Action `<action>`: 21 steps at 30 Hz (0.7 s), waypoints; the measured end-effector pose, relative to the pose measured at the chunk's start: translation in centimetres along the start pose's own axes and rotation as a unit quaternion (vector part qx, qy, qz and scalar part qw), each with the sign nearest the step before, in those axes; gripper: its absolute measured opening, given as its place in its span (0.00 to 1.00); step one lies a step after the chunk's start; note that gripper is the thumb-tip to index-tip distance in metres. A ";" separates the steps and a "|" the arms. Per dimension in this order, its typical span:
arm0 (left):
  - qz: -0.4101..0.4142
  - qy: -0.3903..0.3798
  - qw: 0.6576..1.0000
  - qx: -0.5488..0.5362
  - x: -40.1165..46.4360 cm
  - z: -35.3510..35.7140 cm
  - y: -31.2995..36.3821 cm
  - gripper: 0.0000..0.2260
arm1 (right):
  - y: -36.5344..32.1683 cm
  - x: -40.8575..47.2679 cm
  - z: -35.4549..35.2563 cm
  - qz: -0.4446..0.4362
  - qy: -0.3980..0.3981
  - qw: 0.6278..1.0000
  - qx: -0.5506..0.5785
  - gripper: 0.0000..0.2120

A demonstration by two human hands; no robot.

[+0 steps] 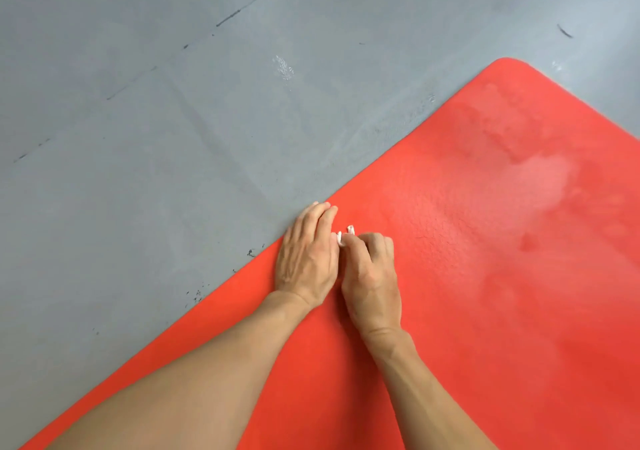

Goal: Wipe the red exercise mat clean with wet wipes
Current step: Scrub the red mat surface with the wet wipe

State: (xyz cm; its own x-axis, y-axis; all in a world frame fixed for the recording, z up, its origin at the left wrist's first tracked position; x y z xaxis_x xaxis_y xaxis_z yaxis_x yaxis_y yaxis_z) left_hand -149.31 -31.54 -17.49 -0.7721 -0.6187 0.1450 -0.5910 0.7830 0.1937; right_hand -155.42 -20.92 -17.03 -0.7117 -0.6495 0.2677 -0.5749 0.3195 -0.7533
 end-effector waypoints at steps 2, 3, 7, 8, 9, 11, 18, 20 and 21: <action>0.048 -0.007 0.998 0.044 0.1 0.9 0.5 0.22 | 0.5 0.3 -0.1 0.030 0.041 0.999 0.005 0.06; 0.065 -0.006 0.996 0.057 0.0 1.0 0.6 0.22 | 0.6 0.5 -0.2 0.035 0.054 0.998 0.004 0.07; 0.066 -0.007 0.996 0.065 -0.1 1.0 0.5 0.23 | 0.5 0.1 -0.6 0.064 0.098 0.993 0.030 0.06; 0.065 -0.005 0.996 0.064 0.0 1.0 0.5 0.23 | 0.3 0.5 -0.6 0.069 0.108 0.991 0.042 0.06; 0.062 -0.005 0.996 0.064 0.1 1.2 0.4 0.22 | 0.4 0.9 -0.3 0.070 0.107 0.991 0.047 0.07; 0.059 0.002 0.996 0.070 0.1 1.3 0.4 0.21 | 0.7 1.8 0.3 0.028 0.056 0.997 0.037 0.07; 0.059 -0.014 0.995 0.078 0.3 1.0 0.5 0.25 | 6.3 12.2 -3.7 -0.092 -0.022 0.995 -0.014 0.09; 0.059 -0.018 0.995 0.079 0.4 0.9 0.6 0.25 | 7.2 13.9 -4.5 -0.002 0.046 0.998 -0.044 0.08; 0.058 -0.018 0.995 0.079 0.4 0.8 0.7 0.25 | 6.8 13.4 -4.0 0.010 0.052 0.997 -0.050 0.09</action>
State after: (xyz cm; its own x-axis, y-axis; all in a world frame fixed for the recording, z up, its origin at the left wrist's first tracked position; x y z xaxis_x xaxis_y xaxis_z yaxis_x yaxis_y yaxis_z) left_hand -150.21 -31.23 -18.10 -0.8438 -0.5227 0.1220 -0.5242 0.8513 0.0215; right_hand -170.49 -24.69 -16.11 -0.7586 -0.5684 0.3186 -0.5940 0.4022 -0.6967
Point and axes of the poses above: each hand's wrist, its own x-axis towards the middle knuckle, its own z-axis out of the palm, y = z × x, the point moved 3 cm from there along x, towards the middle knuckle, and after that the axes turned 12 degrees about x, right-handed, at the moved point
